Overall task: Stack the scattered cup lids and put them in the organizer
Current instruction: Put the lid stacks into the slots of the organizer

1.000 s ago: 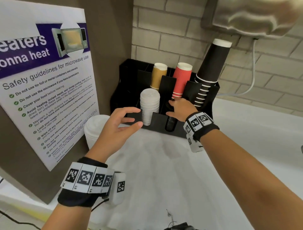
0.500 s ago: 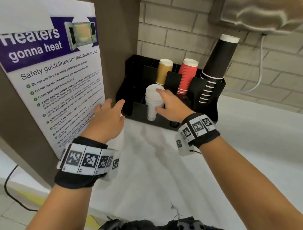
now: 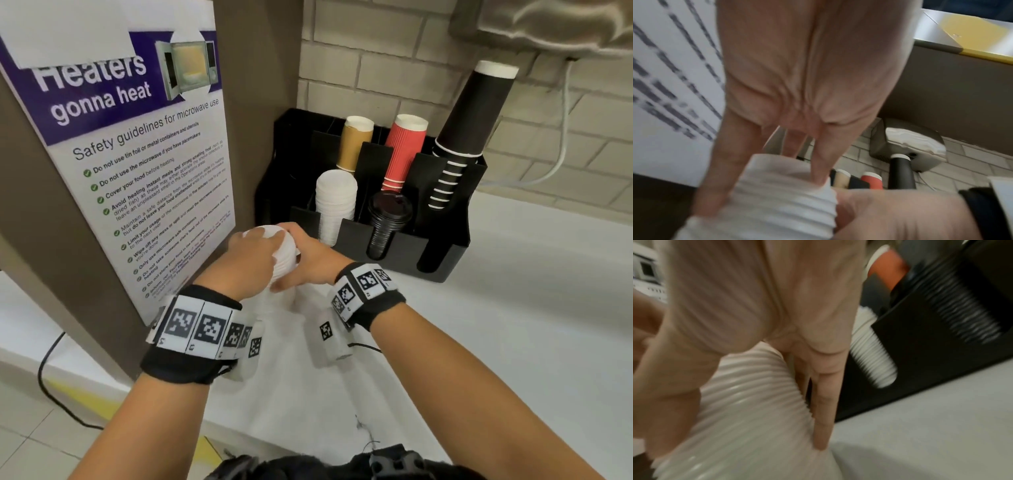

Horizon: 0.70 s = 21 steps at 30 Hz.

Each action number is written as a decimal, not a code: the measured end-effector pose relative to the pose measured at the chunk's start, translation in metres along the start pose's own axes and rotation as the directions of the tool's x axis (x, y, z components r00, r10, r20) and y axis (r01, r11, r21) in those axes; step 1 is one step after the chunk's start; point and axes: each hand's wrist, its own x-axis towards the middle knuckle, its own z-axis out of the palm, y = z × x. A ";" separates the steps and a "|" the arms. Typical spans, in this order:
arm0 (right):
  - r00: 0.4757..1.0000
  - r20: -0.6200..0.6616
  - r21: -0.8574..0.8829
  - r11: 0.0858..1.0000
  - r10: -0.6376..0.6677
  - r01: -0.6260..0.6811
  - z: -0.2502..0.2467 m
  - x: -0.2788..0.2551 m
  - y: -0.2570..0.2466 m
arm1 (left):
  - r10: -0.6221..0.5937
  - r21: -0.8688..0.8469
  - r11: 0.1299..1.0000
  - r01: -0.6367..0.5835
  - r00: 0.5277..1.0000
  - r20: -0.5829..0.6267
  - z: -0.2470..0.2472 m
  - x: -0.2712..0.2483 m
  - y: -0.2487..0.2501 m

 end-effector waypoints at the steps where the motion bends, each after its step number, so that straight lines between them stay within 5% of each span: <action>1: 1.000 -0.028 -0.013 1.000 0.005 -0.006 -0.007 -0.006 0.005 | 0.036 -0.020 0.999 -0.036 0.999 0.000 0.001 0.003 0.006; 8: 0.945 -0.261 -0.043 0.976 0.195 -0.214 -0.062 -0.059 0.043 | 0.358 -0.202 0.913 -0.356 0.933 -0.026 0.011 0.037 0.062; 12: 0.904 -0.337 -0.025 0.957 0.264 -0.289 -0.075 -0.077 0.054 | 0.445 -0.271 0.856 -0.440 0.894 -0.048 0.016 0.052 0.083; 16: 0.897 -0.359 -0.037 0.956 0.259 -0.291 -0.080 -0.084 0.059 | 0.452 -0.424 0.782 -0.457 0.884 -0.121 0.020 0.059 0.084; 21: 0.939 -0.285 -0.131 0.963 0.190 -0.234 -0.099 -0.086 0.041 | 0.304 -0.682 0.531 -0.503 0.864 -0.401 0.026 0.054 0.057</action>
